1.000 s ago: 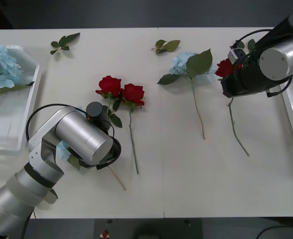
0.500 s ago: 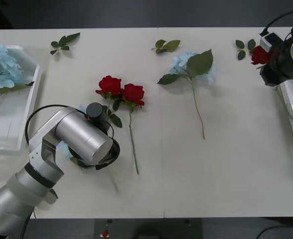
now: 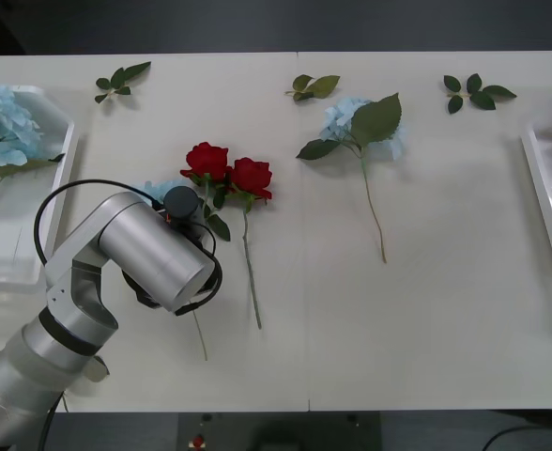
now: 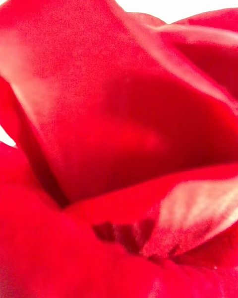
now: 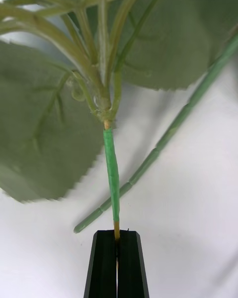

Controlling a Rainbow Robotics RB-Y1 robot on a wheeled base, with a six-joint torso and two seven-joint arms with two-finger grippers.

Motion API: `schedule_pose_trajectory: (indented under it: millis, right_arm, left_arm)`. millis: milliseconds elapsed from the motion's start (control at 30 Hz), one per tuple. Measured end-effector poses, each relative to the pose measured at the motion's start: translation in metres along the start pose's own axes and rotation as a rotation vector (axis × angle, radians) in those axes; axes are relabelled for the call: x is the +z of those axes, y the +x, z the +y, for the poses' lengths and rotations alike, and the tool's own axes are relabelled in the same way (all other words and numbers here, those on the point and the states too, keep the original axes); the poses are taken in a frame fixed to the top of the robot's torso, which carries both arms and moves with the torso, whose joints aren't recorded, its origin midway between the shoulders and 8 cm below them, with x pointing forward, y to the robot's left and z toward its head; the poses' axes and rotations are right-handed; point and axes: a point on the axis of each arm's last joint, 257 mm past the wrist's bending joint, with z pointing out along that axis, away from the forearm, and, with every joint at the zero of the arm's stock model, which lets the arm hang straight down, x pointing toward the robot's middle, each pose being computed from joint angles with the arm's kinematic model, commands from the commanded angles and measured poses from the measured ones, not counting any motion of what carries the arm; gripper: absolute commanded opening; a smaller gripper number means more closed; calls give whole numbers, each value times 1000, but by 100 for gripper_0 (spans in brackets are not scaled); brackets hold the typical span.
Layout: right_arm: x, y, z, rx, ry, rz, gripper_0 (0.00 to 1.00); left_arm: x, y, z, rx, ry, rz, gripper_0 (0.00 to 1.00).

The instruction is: Put the red flowers into the right box and the blue flowers into the left box

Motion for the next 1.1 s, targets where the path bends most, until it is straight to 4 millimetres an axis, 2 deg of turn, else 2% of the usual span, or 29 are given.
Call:
schedule_pose_trajectory:
  millis: [167,267,367,467,600,800,967,1000,1033,1067,1100]
  right_arm:
    - [18,8,-23,-25,63,-34,0]
    - [31,26,-42,-53,119,-20,0]
    - [37,39,-66,-51,171,-14,0]
    - [38,40,-85,-47,215,-29,0]
    - [39,35,-99,-36,247,-63,0]
    - [48,43,-98,-22,253,-60,0]
    - [52,47,-103,-19,266,-69,0]
    - [52,48,-104,-17,268,-70,7]
    - [52,49,-105,-15,271,-70,20]
    - [53,50,-107,-12,273,-69,26]
    - [53,51,-109,-8,276,-70,37]
  left_arm:
    - [-53,-25,8,70,37,-106,0]
    - [-75,-45,28,139,39,-148,0]
    - [-91,-70,56,194,25,-194,0]
    - [-102,-94,85,236,3,-231,0]
    - [-114,-115,109,298,18,-250,0]
    - [-130,-142,140,331,41,-299,0]
    - [-125,-162,161,373,71,-322,0]
    - [-123,-166,167,381,73,-325,0]
    - [-121,-170,173,389,75,-324,0]
    - [-118,-172,178,395,76,-320,0]
    - [-116,-175,184,401,77,-313,0]
